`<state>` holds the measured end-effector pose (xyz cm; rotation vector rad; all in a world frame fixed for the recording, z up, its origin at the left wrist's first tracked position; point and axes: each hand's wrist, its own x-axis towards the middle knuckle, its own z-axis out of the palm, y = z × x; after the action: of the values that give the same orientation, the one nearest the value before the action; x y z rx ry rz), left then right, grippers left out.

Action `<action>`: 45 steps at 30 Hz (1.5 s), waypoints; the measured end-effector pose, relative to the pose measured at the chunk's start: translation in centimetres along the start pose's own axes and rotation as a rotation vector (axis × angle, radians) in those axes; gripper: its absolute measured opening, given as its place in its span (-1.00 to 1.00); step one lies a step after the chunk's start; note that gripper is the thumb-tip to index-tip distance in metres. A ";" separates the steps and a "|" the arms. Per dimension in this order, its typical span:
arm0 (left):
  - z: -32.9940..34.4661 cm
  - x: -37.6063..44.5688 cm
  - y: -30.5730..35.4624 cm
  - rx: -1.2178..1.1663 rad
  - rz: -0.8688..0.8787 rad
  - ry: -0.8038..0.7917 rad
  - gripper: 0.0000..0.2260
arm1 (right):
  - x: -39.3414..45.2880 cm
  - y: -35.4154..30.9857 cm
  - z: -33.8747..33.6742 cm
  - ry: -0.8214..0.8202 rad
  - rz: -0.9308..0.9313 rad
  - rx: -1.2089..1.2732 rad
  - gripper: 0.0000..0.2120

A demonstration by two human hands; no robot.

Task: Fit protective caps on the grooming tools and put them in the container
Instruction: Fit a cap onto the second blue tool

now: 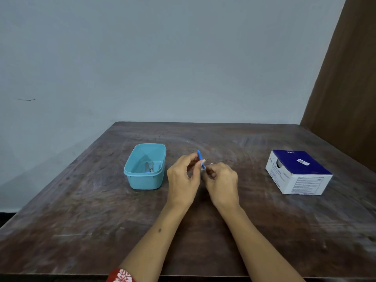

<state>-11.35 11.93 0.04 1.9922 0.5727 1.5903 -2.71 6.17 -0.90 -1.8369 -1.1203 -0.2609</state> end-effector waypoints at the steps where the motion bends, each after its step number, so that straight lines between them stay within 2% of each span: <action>1: 0.0 0.0 0.0 0.004 -0.009 -0.002 -0.88 | 0.0 0.0 0.0 0.008 -0.018 0.009 -0.91; 4: -0.1 0.1 -0.1 -0.007 -0.030 0.020 -0.90 | -0.1 -0.2 0.0 0.042 -0.065 0.048 -0.96; 9: 0.0 0.0 -0.2 0.004 -0.018 0.006 -0.90 | -0.1 0.2 0.3 -0.016 0.018 -0.023 -0.91; 14: 0.0 -0.1 -0.3 -0.003 -0.016 0.004 -0.89 | -0.2 -0.2 0.1 0.052 -0.079 0.052 -0.97; 18: 0.1 0.0 -0.3 -0.011 -0.012 0.013 -0.90 | 0.0 0.3 0.3 -0.006 -0.003 -0.006 -0.93; 23: 0.0 0.0 -0.5 -0.015 -0.027 0.026 -0.89 | -0.2 -0.2 0.1 0.060 -0.090 0.066 -0.98; 27: 0.1 0.0 -0.6 -0.037 -0.035 0.059 -0.90 | 0.0 0.4 0.3 -0.022 0.018 -0.001 -0.93; 32: 0.1 0.0 -0.7 -0.038 -0.050 0.045 -0.88 | -0.1 -0.2 0.0 0.065 -0.100 0.069 -0.98; 36: 0.0 0.0 -0.7 -0.061 -0.058 0.042 -0.89 | 0.0 0.3 0.3 -0.033 -0.007 0.013 -0.92; 41: 0.0 0.1 -0.6 -0.071 -0.074 0.046 -0.88 | -0.2 -0.1 0.1 0.042 -0.076 0.059 -0.98; 45: 0.0 0.1 -0.6 -0.058 -0.072 0.036 -0.87 | -0.1 0.2 0.3 -0.015 -0.015 0.038 -0.92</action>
<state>-11.35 12.42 -0.25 1.8830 0.5995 1.5844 -2.74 6.32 -1.24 -1.7998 -1.1426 -0.2338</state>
